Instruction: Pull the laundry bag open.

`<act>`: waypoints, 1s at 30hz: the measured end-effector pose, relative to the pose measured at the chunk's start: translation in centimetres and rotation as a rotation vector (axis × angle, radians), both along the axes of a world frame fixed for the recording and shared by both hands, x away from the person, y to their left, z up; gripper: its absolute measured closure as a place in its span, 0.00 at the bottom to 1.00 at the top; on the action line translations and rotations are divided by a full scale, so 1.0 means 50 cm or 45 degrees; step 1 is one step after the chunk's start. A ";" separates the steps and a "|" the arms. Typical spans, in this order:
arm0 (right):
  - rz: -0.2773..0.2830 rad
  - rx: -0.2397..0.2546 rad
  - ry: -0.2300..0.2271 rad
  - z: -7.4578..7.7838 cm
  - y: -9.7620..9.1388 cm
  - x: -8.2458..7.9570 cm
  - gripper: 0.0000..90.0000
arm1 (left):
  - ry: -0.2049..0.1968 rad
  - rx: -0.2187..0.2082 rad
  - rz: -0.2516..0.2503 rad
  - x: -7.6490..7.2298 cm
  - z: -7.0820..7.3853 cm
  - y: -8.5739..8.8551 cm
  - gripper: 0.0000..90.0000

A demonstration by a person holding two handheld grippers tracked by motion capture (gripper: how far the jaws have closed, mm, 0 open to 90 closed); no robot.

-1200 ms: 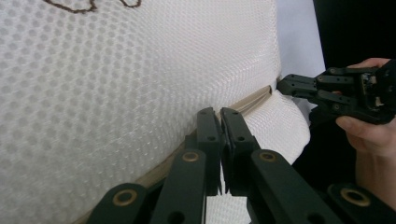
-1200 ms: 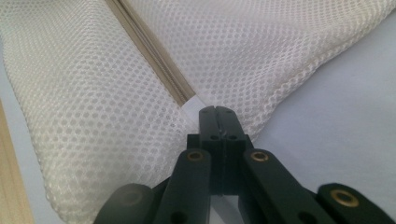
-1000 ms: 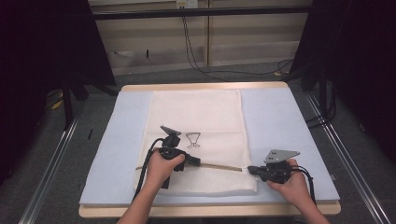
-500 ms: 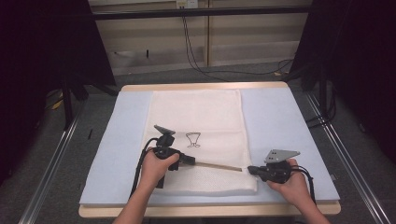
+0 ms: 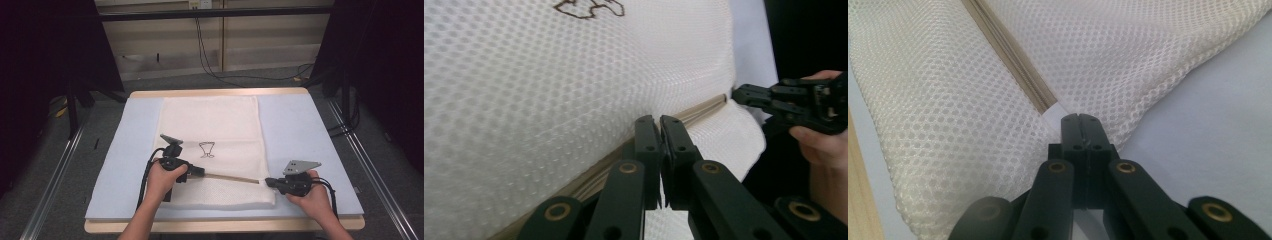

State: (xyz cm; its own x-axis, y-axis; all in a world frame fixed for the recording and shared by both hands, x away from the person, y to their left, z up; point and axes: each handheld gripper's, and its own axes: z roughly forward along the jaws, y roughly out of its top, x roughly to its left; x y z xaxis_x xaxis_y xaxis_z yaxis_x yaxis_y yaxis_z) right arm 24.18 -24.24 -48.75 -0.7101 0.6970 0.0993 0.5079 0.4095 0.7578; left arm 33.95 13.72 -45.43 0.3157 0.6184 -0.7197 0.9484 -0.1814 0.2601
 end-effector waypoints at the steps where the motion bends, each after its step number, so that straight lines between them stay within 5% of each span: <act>1: 0.002 0.003 0.000 0.000 0.000 0.000 1.00 | 0.008 -0.016 0.006 0.000 -0.001 0.002 0.97; 30: 0.001 0.005 0.001 0.000 0.000 0.001 1.00 | -0.006 0.009 0.037 0.000 0.001 0.036 0.97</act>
State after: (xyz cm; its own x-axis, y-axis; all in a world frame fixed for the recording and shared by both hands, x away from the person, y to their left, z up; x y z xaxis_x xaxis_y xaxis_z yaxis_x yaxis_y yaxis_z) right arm 24.21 -24.26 -48.76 -0.7108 0.6959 0.1025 0.5082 0.4073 0.7588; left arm 33.95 15.53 -45.40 0.3011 0.6326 -0.7136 0.9520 -0.1561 0.2633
